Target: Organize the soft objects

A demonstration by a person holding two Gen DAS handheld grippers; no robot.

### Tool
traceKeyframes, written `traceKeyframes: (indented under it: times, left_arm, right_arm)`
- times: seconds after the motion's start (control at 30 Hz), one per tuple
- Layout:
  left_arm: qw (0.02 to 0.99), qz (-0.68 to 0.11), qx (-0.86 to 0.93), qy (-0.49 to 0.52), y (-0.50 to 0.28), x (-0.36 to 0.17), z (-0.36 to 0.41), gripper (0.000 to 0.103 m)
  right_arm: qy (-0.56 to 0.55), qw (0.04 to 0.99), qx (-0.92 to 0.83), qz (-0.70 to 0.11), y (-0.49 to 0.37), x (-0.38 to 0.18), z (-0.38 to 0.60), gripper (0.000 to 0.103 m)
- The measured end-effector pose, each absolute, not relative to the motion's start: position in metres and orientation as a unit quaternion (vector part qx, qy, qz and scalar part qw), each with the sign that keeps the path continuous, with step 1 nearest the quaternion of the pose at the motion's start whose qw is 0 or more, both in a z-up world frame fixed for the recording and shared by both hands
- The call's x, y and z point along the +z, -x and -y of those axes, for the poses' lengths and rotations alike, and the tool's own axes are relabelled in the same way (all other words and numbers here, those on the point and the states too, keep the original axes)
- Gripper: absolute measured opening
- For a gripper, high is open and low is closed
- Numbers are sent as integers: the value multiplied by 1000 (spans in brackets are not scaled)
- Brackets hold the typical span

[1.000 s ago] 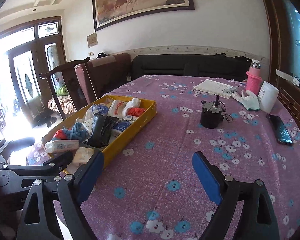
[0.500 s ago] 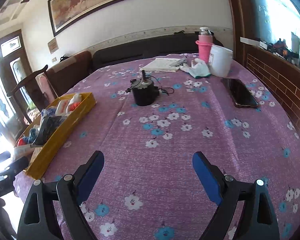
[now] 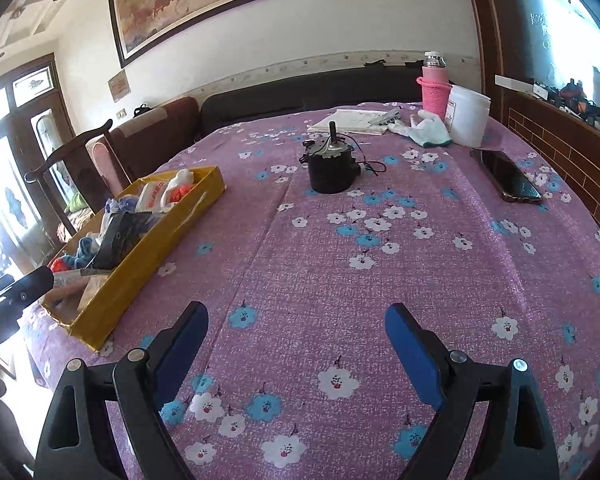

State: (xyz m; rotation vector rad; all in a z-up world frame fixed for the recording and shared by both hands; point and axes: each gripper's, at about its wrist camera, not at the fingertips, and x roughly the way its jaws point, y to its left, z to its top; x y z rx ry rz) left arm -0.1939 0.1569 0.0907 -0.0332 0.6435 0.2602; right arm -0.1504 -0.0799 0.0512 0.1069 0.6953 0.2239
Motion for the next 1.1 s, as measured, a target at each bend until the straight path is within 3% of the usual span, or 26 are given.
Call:
traceKeyframes:
  times: [0.8, 1.0, 1.1]
  left_arm:
    - [931, -346, 114, 28, 205, 76, -180, 98]
    - [910, -382, 106, 119, 147, 92, -260, 98]
    - [901, -399, 155, 71, 99, 95, -276, 98]
  right_arm:
    - [8, 929, 128, -346, 177, 46, 38, 93]
    - [12, 933, 120, -340, 184, 49, 42, 93]
    - [2, 933, 117, -341, 186, 50, 45, 93]
